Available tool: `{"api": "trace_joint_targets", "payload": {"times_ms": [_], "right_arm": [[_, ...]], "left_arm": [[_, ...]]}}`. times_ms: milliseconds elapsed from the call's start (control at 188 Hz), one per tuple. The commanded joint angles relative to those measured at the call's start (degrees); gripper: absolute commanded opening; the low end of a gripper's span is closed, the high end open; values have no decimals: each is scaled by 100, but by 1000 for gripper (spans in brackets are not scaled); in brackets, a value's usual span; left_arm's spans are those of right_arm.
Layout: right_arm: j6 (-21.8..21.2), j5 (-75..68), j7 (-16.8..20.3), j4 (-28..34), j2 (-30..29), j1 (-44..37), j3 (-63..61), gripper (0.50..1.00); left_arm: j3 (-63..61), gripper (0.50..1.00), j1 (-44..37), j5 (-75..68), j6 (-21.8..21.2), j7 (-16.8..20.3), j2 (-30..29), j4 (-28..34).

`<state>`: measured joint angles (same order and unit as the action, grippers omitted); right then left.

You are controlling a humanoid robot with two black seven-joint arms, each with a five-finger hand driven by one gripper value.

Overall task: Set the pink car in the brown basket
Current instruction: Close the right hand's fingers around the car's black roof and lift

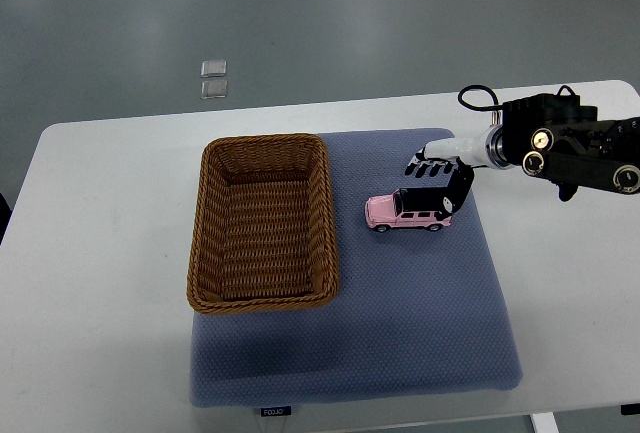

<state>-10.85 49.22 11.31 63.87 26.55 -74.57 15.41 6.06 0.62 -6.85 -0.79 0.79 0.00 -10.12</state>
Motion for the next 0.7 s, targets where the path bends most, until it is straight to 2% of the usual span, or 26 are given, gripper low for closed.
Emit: {"api": "trace_joint_targets", "payload": {"times_ms": [0,250,282,298,304,320,405,692], "right_arm": [[4,53,-6,2,-54,75,-3,766],[4,61,-42,2,-62,110,-3,758],[4,61,-42,11,-54,101,-3,711],[-5,61,-42,11,-54,92,-3,654],[-5,61,-42,11,-54,92,-3,654],[-5,70,-41,11,-45,92,-3,611],[-14,105,-42,11,-36,83,6,500],[-93,35,-138,29,201,-66,-64,500]], "left_arm": [[0,1000,0,0,0,0,0,1],[0,1000,0,0,0,0,0,1],[0,1000,0,0,0,0,0,1],[0,1000,0,0,0,0,0,1],[0,1000,0,0,0,0,0,1],[0,1000,0,0,0,0,0,1],[0,1000,0,0,0,0,0,1],[0,1000,0,0,0,0,0,1]]}}
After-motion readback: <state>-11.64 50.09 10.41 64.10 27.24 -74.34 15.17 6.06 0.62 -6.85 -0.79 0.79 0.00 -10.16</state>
